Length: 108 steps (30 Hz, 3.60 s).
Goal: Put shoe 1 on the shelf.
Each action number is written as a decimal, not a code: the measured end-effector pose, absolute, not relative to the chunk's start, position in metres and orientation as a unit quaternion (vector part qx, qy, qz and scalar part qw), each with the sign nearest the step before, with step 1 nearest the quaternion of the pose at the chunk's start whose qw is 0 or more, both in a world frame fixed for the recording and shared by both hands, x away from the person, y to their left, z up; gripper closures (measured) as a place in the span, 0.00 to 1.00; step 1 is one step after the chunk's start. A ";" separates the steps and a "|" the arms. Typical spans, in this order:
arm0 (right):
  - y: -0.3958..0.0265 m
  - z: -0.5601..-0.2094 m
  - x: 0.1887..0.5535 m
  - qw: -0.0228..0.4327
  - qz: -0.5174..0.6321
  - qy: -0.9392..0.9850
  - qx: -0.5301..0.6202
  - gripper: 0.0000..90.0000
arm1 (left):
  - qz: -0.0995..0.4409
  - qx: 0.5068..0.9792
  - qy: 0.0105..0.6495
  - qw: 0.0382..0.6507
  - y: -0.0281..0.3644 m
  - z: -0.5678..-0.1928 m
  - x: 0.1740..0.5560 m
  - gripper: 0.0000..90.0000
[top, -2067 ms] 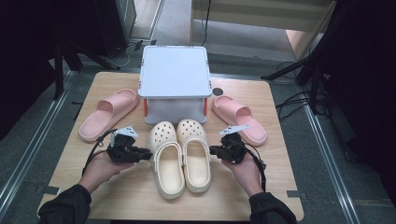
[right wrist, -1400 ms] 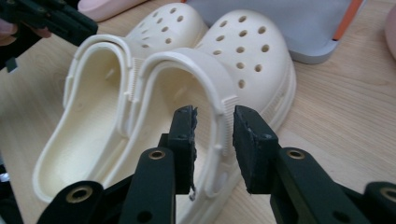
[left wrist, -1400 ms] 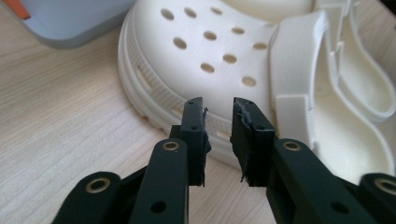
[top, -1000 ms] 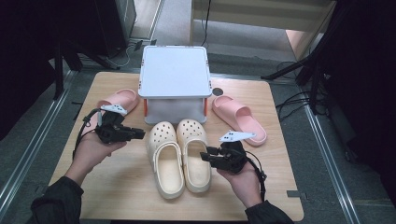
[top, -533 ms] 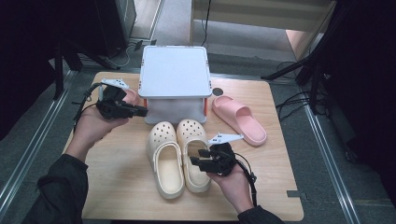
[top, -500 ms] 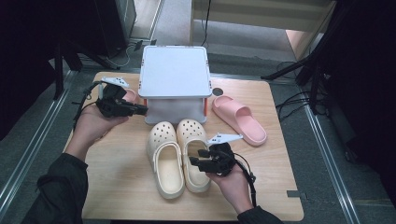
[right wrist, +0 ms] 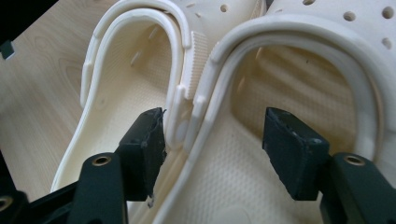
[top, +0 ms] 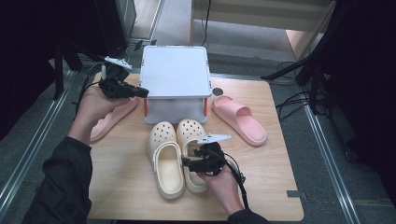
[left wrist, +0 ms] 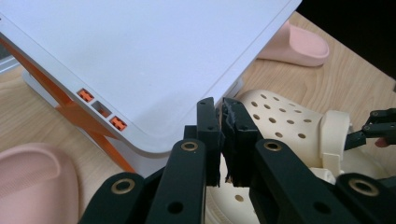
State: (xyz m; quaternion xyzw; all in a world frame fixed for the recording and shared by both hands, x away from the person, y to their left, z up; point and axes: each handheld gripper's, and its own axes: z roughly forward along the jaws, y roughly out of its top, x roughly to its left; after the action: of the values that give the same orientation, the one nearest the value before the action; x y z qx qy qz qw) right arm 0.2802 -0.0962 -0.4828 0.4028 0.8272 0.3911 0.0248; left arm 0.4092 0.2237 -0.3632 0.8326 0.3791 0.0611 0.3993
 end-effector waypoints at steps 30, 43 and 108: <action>-0.050 -0.500 0.301 0.048 0.357 0.817 0.450 0.59 | 0.082 0.829 0.388 0.395 0.230 -0.377 0.426 0.98; -0.066 -0.483 0.303 0.064 0.359 0.816 0.449 0.73 | 0.090 0.829 0.390 0.391 0.228 -0.376 0.425 0.98; -0.025 -0.474 0.407 0.109 0.390 0.766 0.500 0.56 | 0.087 0.824 0.394 0.397 0.230 -0.378 0.424 0.98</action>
State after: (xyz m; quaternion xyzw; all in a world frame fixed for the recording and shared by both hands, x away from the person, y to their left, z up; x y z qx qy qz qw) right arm 0.4070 -0.0252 -0.4740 0.4995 0.7659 0.3899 0.1091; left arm 0.4235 0.2296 -0.3778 0.8245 0.3940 0.0875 0.3967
